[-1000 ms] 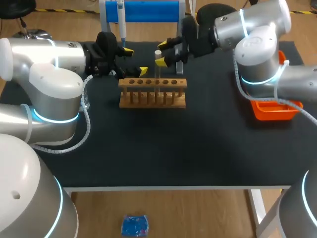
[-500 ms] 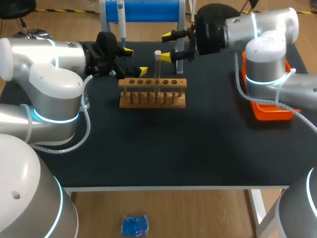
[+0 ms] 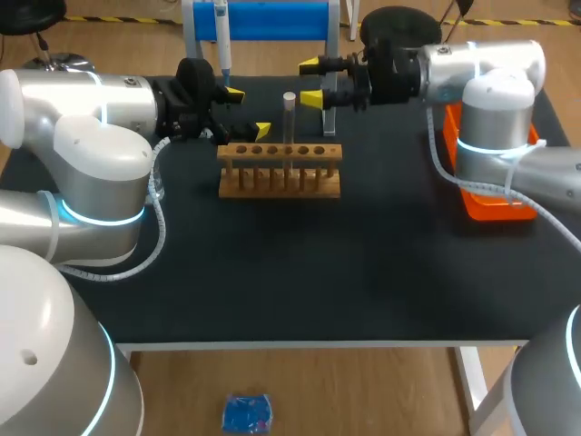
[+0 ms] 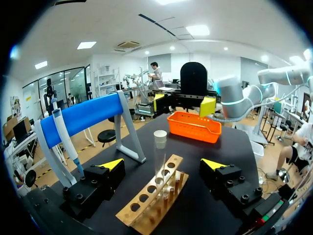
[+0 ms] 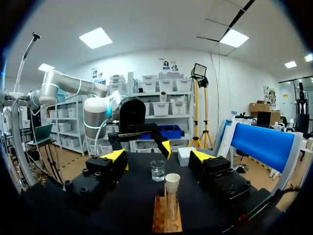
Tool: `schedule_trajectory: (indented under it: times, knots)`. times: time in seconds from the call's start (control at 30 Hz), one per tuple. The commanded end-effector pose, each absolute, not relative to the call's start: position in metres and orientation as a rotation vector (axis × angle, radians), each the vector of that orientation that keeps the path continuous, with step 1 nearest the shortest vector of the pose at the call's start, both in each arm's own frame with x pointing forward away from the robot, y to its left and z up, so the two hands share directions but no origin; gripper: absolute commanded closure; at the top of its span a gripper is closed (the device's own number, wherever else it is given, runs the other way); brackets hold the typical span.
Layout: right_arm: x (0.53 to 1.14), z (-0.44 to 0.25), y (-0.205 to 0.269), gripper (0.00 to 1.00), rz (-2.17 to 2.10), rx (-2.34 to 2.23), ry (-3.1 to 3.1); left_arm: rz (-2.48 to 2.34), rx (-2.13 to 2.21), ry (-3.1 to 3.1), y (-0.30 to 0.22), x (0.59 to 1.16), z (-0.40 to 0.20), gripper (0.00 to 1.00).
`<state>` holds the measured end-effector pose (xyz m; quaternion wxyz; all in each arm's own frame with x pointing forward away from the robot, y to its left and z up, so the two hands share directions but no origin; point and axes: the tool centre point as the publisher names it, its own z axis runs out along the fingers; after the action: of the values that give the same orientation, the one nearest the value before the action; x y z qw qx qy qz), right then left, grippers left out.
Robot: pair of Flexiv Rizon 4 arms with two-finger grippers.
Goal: Invert the test tube, pick up the pipette, mount the tip to pipette, aspirate from beaker and dispense into the tube, eject the tip, return the pipette, and cap with the stopper.
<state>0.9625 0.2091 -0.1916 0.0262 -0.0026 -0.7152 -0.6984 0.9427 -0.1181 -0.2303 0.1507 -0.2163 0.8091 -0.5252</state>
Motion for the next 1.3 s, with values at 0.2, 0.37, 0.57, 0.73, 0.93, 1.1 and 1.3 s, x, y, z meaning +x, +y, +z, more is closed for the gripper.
schedule_trajectory:
  times: [0.2,0.37,0.57,0.73,0.93,1.1,1.3]
  knots:
    - [0.966,-0.191,0.215,1.00,-2.153,0.019,-2.184,-1.515,-0.619,2.315,-0.118,0.942,-0.232,0.00]
    - [0.967,-0.197,0.220,1.00,-2.105,0.016,-2.214,-1.515,-0.619,2.315,-0.118,0.942,-0.232,0.00]
    - [0.972,-0.202,0.225,1.00,-2.076,-0.005,-2.233,-1.515,-0.619,2.315,-0.118,0.942,-0.232,0.00]
    - [0.976,-0.206,0.228,1.00,-2.062,-0.029,-2.250,-1.515,-0.619,2.315,-0.118,0.942,-0.232,0.00]
    - [0.978,-0.209,0.230,1.00,-2.045,-0.061,-2.243,-1.515,-0.619,2.315,-0.118,0.942,-0.232,0.00]
    - [0.978,-0.211,0.231,1.00,-2.037,-0.069,-2.243,-1.515,-0.619,2.315,-0.118,0.942,-0.232,0.00]
    - [0.978,-0.214,0.231,1.00,-2.036,-0.072,-2.247,-1.515,-0.619,2.315,-0.118,0.942,-0.232,0.00]
